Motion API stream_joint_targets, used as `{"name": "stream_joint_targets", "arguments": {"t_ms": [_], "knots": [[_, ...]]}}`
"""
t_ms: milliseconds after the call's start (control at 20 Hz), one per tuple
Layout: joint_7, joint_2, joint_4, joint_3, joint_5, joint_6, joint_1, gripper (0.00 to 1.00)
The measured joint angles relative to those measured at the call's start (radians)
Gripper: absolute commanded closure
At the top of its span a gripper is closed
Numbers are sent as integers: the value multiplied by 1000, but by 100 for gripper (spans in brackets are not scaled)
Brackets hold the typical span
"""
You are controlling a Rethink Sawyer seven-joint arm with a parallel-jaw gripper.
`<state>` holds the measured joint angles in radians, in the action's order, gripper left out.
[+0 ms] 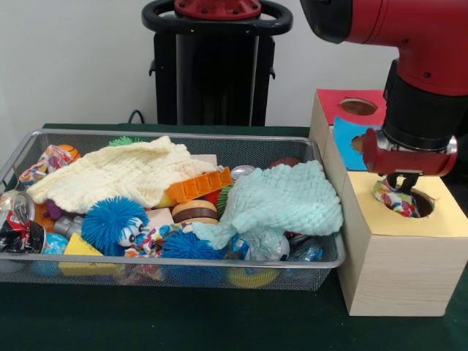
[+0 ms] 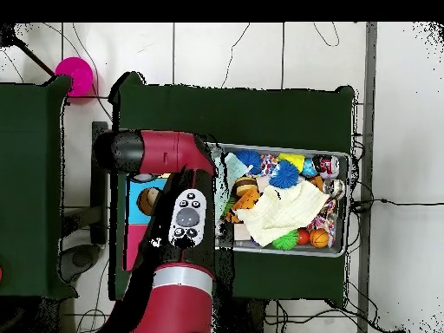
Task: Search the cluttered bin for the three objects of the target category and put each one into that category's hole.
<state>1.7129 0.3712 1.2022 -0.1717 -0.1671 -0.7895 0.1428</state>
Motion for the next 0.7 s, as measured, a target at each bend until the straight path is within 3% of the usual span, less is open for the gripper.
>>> {"name": "stream_joint_targets", "arguments": {"t_ms": [700], "knots": [[0, -60, -61, 7, -9, -28, -16, 100]]}}
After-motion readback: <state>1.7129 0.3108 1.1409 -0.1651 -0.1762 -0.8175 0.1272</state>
